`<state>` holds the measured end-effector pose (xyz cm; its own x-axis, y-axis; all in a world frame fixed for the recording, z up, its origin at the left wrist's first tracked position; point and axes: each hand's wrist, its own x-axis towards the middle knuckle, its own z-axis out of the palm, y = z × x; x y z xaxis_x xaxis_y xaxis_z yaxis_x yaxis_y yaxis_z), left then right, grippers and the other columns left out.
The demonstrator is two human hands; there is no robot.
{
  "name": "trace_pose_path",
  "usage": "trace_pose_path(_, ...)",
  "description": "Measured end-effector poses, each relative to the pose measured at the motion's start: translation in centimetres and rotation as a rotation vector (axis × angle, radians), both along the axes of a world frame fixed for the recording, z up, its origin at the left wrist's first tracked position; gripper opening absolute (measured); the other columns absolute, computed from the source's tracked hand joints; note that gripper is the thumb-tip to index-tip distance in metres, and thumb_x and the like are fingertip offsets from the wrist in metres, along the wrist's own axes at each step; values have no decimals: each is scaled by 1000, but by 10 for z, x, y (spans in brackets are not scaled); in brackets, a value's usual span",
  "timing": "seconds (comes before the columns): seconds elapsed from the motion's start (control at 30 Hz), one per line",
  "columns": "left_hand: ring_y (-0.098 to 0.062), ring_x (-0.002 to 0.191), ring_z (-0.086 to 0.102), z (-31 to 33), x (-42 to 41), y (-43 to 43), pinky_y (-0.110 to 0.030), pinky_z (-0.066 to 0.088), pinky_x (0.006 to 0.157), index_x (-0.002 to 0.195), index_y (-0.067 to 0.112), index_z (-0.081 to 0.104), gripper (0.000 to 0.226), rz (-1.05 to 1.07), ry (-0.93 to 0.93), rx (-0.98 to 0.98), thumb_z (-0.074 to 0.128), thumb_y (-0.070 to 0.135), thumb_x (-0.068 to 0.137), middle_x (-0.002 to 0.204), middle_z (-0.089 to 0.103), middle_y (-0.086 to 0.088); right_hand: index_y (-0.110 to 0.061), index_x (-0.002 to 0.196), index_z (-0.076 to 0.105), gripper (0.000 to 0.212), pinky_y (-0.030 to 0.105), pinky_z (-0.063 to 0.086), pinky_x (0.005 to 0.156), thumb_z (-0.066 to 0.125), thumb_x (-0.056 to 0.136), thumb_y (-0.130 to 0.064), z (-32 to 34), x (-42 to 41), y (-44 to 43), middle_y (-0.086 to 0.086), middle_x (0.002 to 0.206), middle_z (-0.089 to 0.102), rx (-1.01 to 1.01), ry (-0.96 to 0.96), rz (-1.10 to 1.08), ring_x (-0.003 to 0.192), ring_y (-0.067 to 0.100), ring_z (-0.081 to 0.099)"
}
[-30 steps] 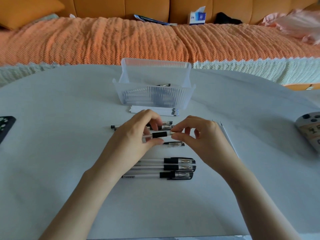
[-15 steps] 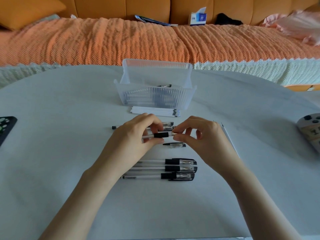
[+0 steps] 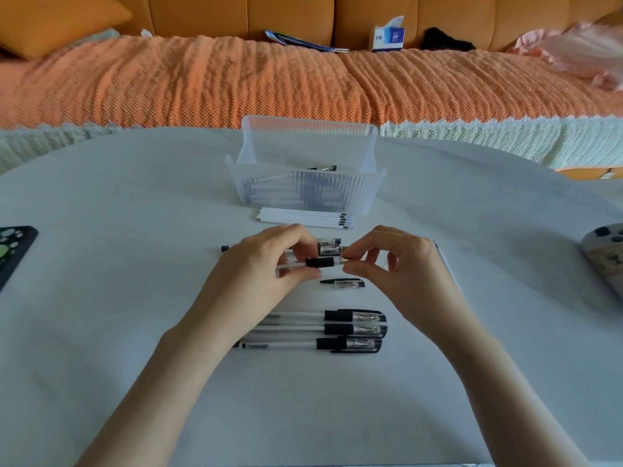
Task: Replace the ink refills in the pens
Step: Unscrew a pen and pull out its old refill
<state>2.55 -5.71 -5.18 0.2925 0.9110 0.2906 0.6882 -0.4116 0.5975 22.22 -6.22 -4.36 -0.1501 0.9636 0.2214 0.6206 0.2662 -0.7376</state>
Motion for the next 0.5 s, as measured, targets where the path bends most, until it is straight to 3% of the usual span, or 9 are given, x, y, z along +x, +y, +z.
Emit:
trace_pose_path(0.17,1,66,55,1,-1,0,-10,37,60,82,30,67,12,-36,-43,-75,59,40,83,68,64,17,-25,74,69,13,8,35,62,76,74,-14,0,1,0,-10,77,65,9,-9,-8,70,4,53)
trace_pose_path(0.23,-1,66,54,0,-1,0,-11,38,59,87,36,63,11,-28,-42,-96,63,43,79,71,63,18,-26,74,69,14,8,35,62,76,74,-14,0,1,0,-10,77,65,11,-21,-8,70,4,53)
trace_pose_path(0.37,-7,64,51,-1,-2,0,-16,41,59,88,38,50,33,-2,9,-52,75,43,68,87,58,26,-26,74,69,14,8,35,61,76,74,-14,-1,1,0,-9,78,65,22,-33,-5,71,6,54)
trace_pose_path(0.5,-4,74,55,0,-2,0,-18,43,62,82,33,62,13,11,2,-32,69,41,76,75,59,24,-24,76,70,13,8,35,61,76,74,-13,-1,1,1,-10,77,65,15,-23,-9,70,4,53)
